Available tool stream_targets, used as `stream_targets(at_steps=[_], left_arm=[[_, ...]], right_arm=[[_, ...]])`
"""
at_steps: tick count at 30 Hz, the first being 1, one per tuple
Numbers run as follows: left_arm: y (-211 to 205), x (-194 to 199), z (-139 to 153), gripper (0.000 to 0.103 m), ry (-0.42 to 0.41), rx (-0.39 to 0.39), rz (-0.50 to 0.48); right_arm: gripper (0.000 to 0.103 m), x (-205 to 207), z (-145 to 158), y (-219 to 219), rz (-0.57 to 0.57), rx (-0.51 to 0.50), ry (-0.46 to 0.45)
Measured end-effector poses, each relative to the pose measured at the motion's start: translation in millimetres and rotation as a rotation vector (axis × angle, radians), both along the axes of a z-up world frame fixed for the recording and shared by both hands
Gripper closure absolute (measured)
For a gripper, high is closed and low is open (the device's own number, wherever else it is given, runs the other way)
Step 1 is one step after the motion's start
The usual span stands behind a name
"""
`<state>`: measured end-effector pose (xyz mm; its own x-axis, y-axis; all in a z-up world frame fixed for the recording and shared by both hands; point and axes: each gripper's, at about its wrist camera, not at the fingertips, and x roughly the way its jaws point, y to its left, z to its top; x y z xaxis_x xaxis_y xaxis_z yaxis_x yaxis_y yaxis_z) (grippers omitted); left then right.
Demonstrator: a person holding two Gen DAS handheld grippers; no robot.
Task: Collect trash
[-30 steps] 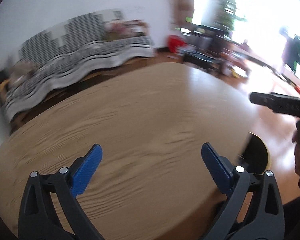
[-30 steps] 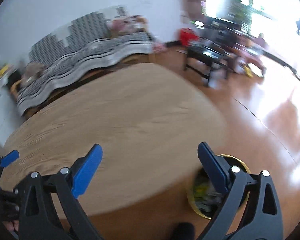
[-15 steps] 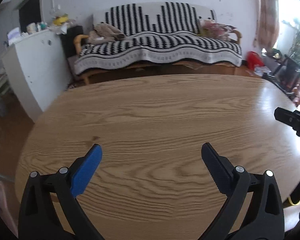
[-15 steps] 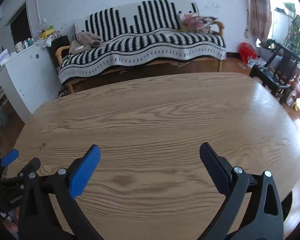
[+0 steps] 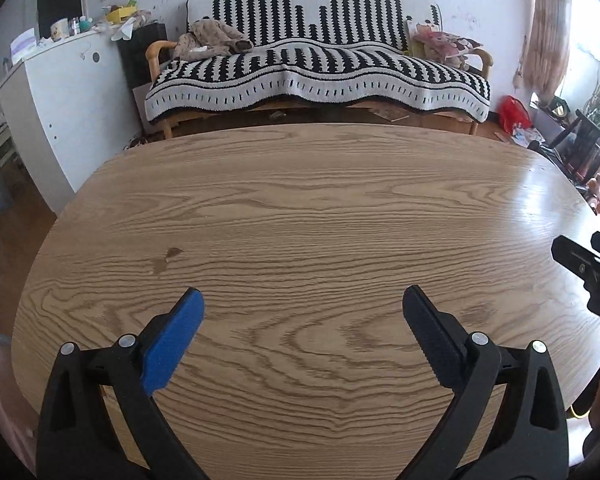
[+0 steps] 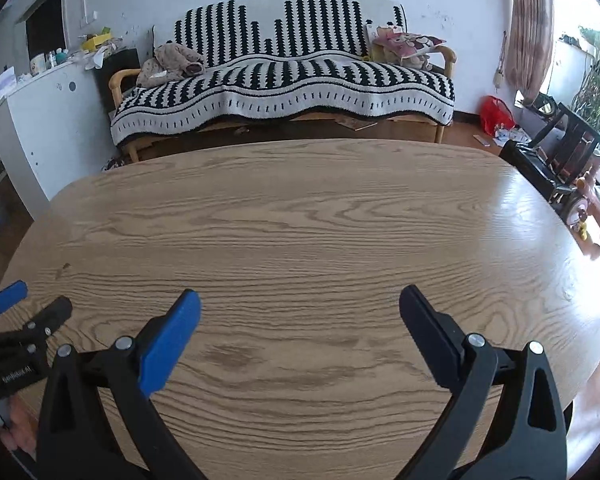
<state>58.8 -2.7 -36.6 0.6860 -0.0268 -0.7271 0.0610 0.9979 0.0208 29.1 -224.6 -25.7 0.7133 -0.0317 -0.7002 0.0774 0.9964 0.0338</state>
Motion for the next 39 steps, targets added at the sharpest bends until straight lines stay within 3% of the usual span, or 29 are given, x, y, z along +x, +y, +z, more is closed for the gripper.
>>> stream_targets(at_steps=[11,39], left_arm=[[-13,-5,1,0.007,0.002,-0.024,0.017],[-16,-7,5,0.007,-0.002,-0.038,0.023]], right_arm=[[0.007,-21,-2,-17,0.001,-0.009,0.005],[0.007,-27,6,-31,-0.03,-0.005,0.002]])
